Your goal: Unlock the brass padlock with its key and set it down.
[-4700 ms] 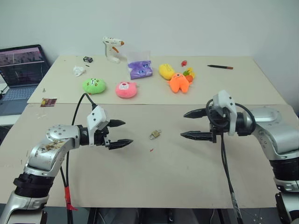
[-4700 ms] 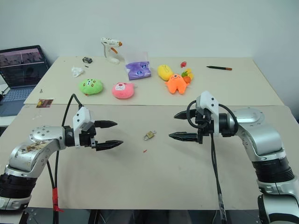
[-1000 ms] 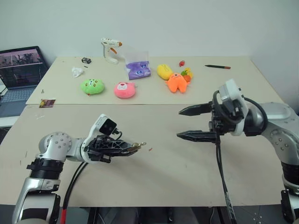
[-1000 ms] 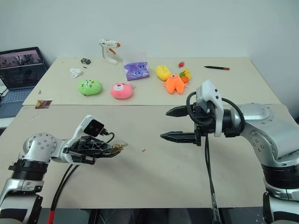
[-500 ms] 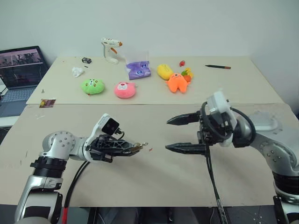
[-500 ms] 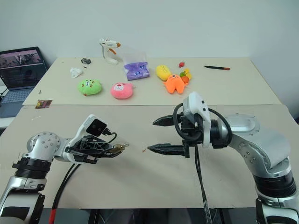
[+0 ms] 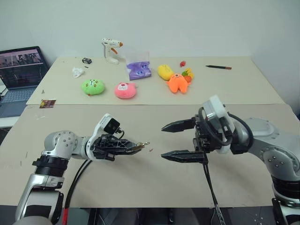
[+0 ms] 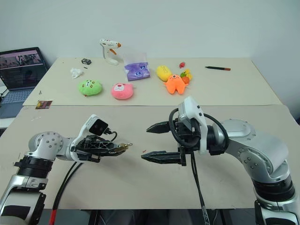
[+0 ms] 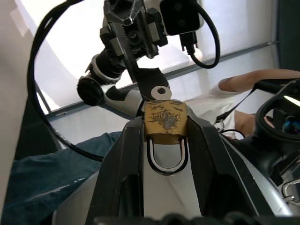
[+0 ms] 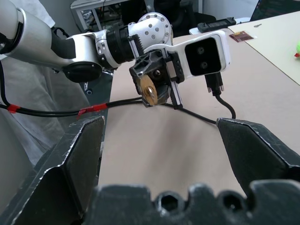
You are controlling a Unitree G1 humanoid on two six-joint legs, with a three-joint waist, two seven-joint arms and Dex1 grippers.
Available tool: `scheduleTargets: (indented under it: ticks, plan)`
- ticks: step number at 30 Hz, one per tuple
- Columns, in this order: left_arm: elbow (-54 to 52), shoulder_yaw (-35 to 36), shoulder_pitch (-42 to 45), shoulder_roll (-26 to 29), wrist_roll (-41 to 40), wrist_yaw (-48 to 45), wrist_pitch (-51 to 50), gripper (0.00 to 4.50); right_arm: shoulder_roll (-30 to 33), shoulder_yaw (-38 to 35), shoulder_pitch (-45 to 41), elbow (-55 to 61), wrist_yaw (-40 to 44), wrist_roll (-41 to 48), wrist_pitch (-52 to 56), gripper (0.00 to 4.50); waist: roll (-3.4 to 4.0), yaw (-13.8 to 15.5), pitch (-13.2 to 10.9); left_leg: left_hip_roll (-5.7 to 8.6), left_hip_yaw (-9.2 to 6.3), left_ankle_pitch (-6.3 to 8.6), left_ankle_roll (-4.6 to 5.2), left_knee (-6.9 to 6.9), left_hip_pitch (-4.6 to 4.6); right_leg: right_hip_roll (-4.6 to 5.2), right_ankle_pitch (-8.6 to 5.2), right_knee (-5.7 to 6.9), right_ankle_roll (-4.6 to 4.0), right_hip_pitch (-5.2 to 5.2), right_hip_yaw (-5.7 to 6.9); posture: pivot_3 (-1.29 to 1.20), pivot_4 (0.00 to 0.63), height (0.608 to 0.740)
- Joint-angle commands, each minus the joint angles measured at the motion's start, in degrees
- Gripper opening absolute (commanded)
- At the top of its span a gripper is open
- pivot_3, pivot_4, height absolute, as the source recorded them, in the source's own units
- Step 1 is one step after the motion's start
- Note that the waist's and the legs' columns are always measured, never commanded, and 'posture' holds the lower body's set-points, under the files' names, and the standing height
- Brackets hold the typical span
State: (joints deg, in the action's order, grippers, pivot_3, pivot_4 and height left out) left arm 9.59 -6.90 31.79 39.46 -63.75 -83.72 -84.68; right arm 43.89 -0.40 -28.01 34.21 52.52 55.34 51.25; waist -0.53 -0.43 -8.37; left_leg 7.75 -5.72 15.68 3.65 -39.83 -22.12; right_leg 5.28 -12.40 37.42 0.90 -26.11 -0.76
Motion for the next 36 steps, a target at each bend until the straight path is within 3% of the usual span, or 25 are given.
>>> scheduleTargets:
  ticks: [1,10,15,23,36]
  plan:
    - [-1.54,-2.7,0.48,2.26,4.0,-3.1,4.39,0.83,-0.27,-0.05,-0.15,0.74,-0.05,0.41,-0.76,4.5,0.0,-0.08,0.0,0.0,0.0,0.0,0.0,0.02,0.0,0.0,0.0,0.0,0.0,-0.01,0.0,0.0,0.15,0.74]
    - [2.03,-3.55,2.21,1.7,7.92,-4.89,7.18,0.83,-0.64,1.34,0.17,-0.69,0.62,-1.58,-2.22,4.5,0.0,0.04,0.0,-0.01,0.0,0.01,0.02,0.02,-0.03,-0.02,0.0,-0.12,0.0,0.01,0.03,0.0,0.15,0.74]
    - [1.14,-3.78,1.94,1.72,7.59,-5.92,6.2,0.83,-1.32,7.46,0.59,-2.32,2.39,-9.95,-6.99,4.5,0.0,-0.09,0.0,-0.01,0.0,0.01,0.03,0.02,-0.04,-0.03,0.0,-0.12,0.0,-0.01,0.04,0.0,0.15,0.74]
    - [2.23,-3.47,2.33,1.83,8.09,-6.03,6.0,0.83,-2.34,9.45,1.62,-2.65,4.08,-14.8,-10.71,4.5,0.0,-0.1,0.0,-0.01,-0.01,0.01,0.02,0.0,-0.05,-0.04,0.0,-0.12,0.0,-0.01,0.05,0.0,0.15,0.74]
    - [2.74,-2.78,2.72,0.81,7.96,-5.54,5.37,0.83,-4.27,9.52,1.96,-0.77,3.16,-14.91,-9.97,4.5,0.0,-0.16,0.0,-0.01,-0.01,0.01,0.02,0.0,-0.05,-0.04,0.0,-0.12,0.0,-0.01,0.05,0.0,0.15,0.74]
